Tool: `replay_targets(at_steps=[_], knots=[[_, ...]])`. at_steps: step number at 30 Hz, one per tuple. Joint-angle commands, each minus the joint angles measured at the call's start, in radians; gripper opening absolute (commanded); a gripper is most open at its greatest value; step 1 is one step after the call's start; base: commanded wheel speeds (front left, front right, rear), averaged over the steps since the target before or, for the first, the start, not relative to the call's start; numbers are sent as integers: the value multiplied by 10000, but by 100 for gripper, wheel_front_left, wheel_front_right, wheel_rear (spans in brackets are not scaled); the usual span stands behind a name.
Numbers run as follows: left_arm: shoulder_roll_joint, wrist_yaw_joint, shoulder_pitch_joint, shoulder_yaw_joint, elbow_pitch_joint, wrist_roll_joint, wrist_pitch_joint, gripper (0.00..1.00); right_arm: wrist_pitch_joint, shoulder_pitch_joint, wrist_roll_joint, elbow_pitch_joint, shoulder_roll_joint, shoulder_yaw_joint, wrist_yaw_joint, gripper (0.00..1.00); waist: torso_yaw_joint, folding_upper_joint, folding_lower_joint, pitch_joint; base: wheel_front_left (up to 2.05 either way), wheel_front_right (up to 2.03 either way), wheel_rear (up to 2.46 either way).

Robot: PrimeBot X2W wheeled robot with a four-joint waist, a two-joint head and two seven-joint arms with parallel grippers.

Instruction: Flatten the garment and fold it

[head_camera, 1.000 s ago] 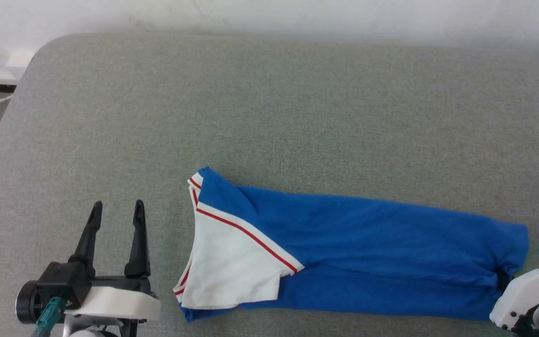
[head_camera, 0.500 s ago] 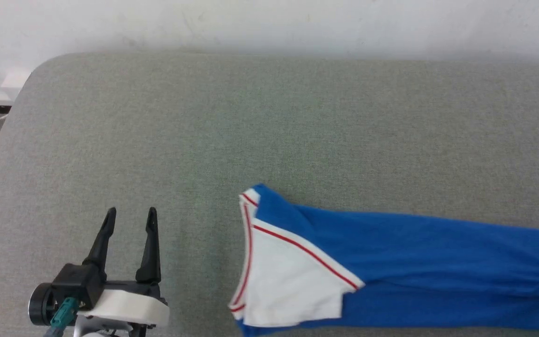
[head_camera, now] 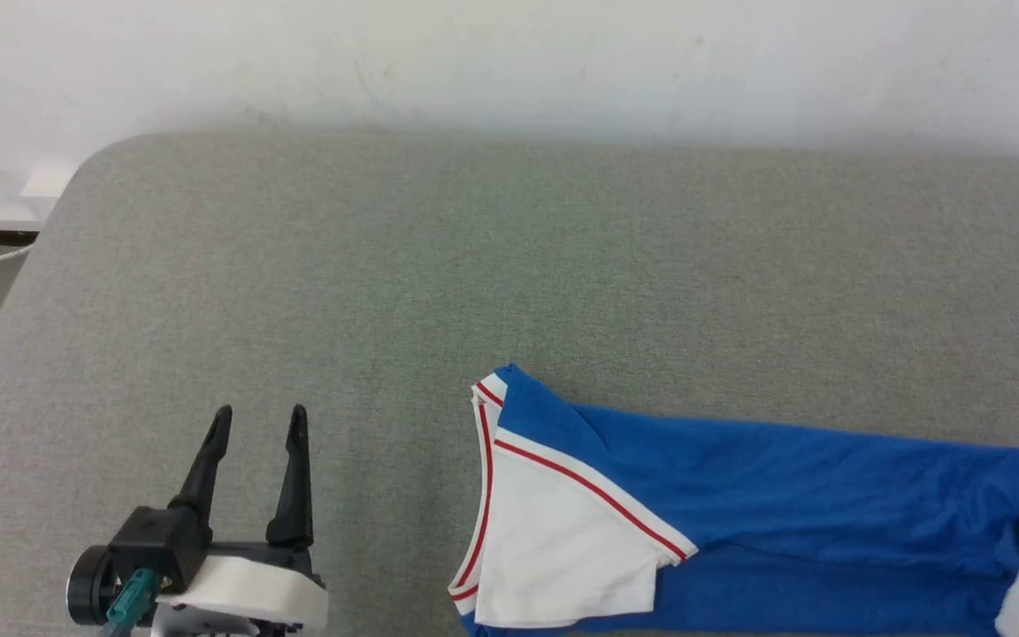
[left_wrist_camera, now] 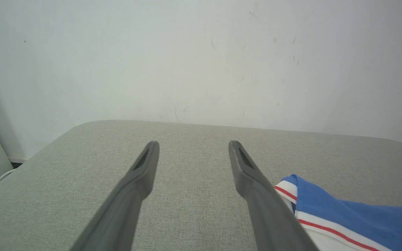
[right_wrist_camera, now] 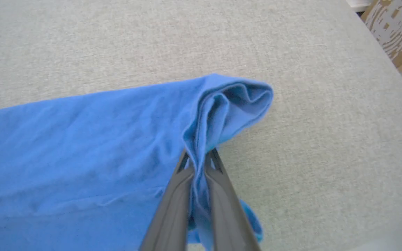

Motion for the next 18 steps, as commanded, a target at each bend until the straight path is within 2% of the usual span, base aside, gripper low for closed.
replay_targets(at_steps=[1,10,18], knots=[[-44,-76,180,-38,24,-62,-47,100,166,210,108,-402,92,249,-19,0,121,-1,-1,-106,0,0,0],[-74,-77,252,-353,147,-158,-47,100,1283,826,462,-2774,524,2280,-19,0,744,-1,-1,-203,0,0,0],[-84,-78,183,-388,275,-187,-47,100,1519,306,947,-3103,887,4121,-19,0,1460,-1,-1,-261,0,0,0]])
